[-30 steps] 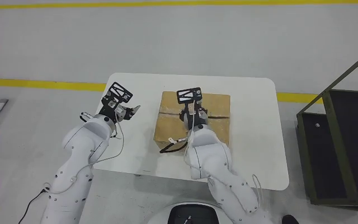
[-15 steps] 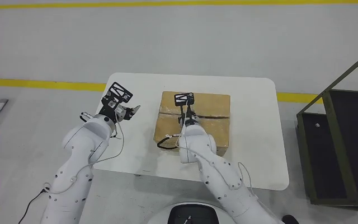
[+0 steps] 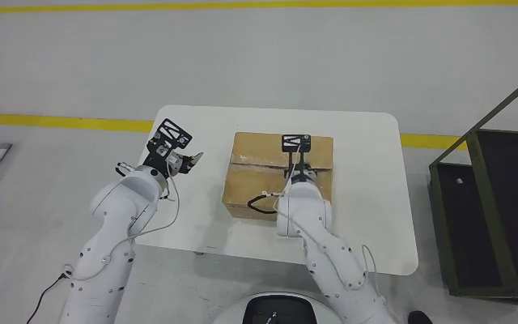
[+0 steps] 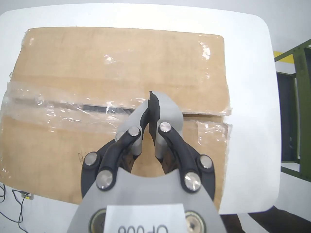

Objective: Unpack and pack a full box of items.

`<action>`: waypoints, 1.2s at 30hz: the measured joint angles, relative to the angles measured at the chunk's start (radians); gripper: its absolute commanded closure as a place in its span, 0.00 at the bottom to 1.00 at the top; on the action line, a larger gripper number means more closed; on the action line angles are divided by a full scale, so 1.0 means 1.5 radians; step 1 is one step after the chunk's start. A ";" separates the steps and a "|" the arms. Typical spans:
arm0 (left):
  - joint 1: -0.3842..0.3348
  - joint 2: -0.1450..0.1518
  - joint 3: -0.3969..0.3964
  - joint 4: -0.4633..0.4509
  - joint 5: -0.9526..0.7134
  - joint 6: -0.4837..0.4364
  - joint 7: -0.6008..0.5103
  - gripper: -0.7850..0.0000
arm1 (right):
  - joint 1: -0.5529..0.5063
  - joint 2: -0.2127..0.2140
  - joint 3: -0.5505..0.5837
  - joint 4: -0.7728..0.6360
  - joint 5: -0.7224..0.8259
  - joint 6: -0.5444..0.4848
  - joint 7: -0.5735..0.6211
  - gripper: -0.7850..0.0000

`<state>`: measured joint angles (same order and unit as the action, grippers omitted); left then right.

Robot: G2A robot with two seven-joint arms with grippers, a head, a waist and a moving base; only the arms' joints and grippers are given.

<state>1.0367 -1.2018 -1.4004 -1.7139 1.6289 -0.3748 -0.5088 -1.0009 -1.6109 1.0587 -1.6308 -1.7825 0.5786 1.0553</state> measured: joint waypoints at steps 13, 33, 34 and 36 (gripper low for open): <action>0.000 0.000 0.000 0.000 0.000 0.000 0.000 0.00 | 0.048 -0.024 -0.041 0.000 0.056 -0.046 -0.104 1.00; 0.000 0.000 0.000 0.000 0.000 0.000 0.000 0.00 | 0.086 -0.035 0.034 0.148 -0.004 -0.019 -0.017 1.00; 0.000 0.000 0.000 0.000 0.000 0.000 0.000 0.00 | 0.081 -0.035 0.038 0.138 -0.011 -0.022 -0.010 1.00; 0.000 0.000 0.000 0.000 0.000 0.000 0.000 0.00 | 0.066 -0.034 0.046 0.112 -0.025 -0.030 0.006 1.00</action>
<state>1.0367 -1.2018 -1.4004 -1.7139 1.6289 -0.3748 -0.5088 -0.9012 -1.6616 1.1276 -1.4628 -1.8202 0.5338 1.0636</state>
